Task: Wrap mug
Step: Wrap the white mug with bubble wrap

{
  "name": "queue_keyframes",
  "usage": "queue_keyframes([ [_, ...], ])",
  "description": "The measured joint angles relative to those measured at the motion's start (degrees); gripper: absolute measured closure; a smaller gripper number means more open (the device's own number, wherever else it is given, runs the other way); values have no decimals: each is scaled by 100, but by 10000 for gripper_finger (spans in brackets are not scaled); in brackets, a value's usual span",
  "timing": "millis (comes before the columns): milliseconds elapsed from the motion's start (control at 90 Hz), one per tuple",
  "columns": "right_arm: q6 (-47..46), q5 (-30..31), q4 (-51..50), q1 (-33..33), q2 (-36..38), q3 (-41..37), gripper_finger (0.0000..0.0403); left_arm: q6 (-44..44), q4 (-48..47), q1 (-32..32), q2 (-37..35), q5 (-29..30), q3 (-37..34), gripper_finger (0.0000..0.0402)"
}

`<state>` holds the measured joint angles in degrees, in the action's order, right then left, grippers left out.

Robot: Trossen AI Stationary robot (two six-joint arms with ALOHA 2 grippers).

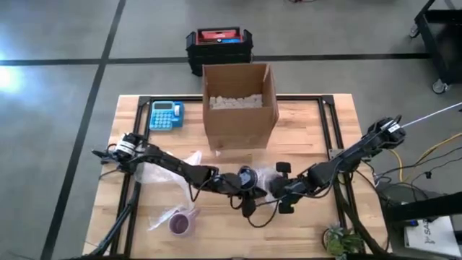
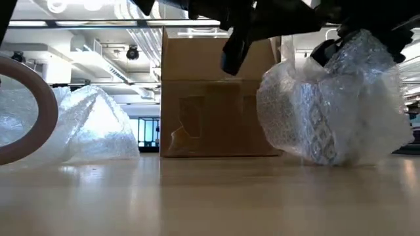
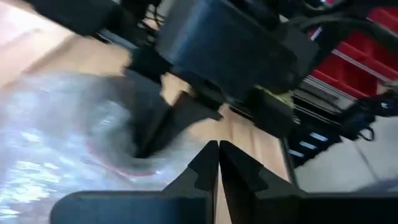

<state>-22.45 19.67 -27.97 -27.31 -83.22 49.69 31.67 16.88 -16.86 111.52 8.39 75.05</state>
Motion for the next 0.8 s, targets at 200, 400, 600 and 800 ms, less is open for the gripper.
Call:
queue_keyframes([
  [200,-213,91,-158,330,35,2,385,60,8,17,74,-2,2,400],
  [400,-457,-370,-542,854,21,0,385,76,8,25,83,7,2,400],
  [600,-340,-1146,-268,1097,-71,-22,385,76,-35,24,83,6,4,401],
  [800,-265,-1488,405,1095,-212,-28,385,56,-35,49,84,12,7,401],
])
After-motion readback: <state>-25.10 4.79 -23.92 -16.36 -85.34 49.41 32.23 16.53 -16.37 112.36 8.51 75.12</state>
